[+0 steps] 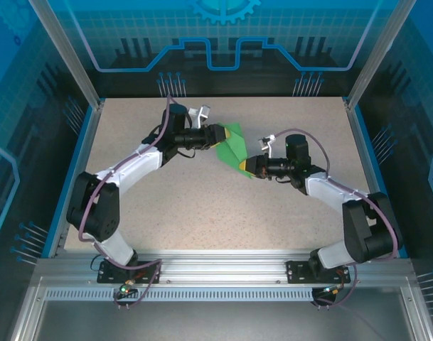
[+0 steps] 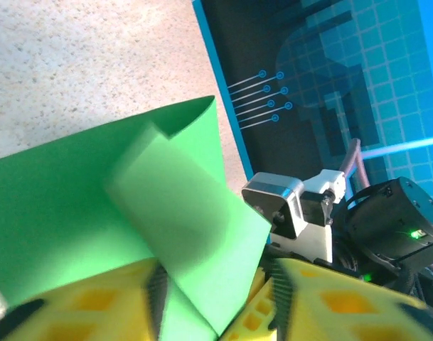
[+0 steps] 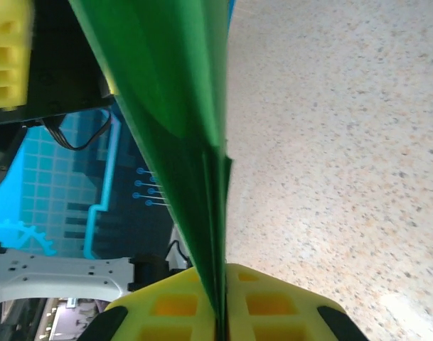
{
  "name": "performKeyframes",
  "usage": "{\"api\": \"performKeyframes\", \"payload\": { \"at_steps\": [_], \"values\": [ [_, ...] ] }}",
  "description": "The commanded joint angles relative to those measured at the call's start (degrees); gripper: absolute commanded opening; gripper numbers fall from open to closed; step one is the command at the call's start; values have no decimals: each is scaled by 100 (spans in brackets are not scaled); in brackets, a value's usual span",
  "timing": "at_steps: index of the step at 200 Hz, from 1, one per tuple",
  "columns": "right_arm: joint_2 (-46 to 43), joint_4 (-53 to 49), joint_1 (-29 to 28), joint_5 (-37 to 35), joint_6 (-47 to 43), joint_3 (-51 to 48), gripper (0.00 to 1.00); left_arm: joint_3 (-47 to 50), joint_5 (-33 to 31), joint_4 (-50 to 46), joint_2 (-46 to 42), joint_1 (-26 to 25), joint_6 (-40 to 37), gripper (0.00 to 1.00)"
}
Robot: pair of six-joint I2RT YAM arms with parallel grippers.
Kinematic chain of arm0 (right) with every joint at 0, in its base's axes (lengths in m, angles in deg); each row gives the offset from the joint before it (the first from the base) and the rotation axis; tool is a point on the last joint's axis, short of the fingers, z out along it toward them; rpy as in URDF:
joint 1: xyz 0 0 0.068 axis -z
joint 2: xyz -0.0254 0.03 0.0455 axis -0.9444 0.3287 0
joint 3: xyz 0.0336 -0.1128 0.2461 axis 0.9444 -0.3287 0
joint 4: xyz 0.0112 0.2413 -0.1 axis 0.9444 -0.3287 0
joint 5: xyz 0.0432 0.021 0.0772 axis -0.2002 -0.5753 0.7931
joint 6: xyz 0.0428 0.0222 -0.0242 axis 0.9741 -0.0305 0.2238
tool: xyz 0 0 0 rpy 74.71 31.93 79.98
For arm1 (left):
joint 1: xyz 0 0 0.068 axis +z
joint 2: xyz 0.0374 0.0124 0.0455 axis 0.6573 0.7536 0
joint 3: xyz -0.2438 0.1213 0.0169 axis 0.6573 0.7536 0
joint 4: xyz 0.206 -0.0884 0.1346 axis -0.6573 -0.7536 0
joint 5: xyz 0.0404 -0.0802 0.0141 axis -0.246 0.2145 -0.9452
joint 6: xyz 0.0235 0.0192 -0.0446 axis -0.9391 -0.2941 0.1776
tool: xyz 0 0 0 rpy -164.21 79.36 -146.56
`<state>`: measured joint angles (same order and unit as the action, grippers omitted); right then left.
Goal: Fold a paper plane with a square sheet of paper (fold left side to right side)
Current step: Turn over the paper at the center of the table.
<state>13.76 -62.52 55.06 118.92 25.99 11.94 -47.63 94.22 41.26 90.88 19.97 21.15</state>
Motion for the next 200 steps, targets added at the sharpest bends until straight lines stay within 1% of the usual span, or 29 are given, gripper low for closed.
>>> {"api": "performKeyframes", "payload": {
  "at_steps": [1, 16, 21, 26, 45, 62, 84, 104, 125, 157, 169, 185, 200],
  "values": [
    [-248, -1465, 30, -449, -1060, 352, 9, 167, -388, -622, -669, 184, -524, 53],
    [-290, -2309, -35, -877, -1661, 624, 8, 244, -718, -1057, -1021, 271, -822, 59],
    [-292, -2624, -70, -1100, -1863, 643, 8, 250, -892, -1199, -1156, 284, -932, 61],
    [-289, -2935, -121, -1328, -2092, 906, 8, 258, -1068, -1385, -1297, 293, -1055, 63],
    [-255, -3871, -357, -2262, -2739, 1350, 7, 338, -1719, -1849, -1824, 304, -1397, 70],
    [-214, -4476, -609, -3331, -3155, 1743, 7, 445, -2224, -2072, -2284, 306, -1621, 73],
    [-45, -5022, -1002, -4604, -3503, 2224, 7, 548, -2680, -2218, -2751, 311, -1821, 76],
    [292, -5556, -1482, -6027, -3828, 2733, 7, 613, -3075, -2349, -3011, 311, -1860, 78],
    [837, -6113, -1939, -7378, -3982, 3245, 7, 740, -3420, -2377, -3222, 311, -1829, 78],
    [1679, -6731, -2439, -8771, -3962, 3744, 8, 894, -3802, -2402, -3429, 311, -1744, 80],
    [1984, -6943, -2653, -9436, -3923, 3873, 7, 926, -3897, -2410, -3468, 318, -1736, 80],
    [2347, -7154, -2887, -10069, -3878, 3964, 8, 958, -3981, -2437, -3495, 319, -1712, 80],
    [2639, -7269, -3056, -10379, -3855, 3997, 8, 976, -4039, -2439, -3506, 320, -1692, 81]
  ]
}}
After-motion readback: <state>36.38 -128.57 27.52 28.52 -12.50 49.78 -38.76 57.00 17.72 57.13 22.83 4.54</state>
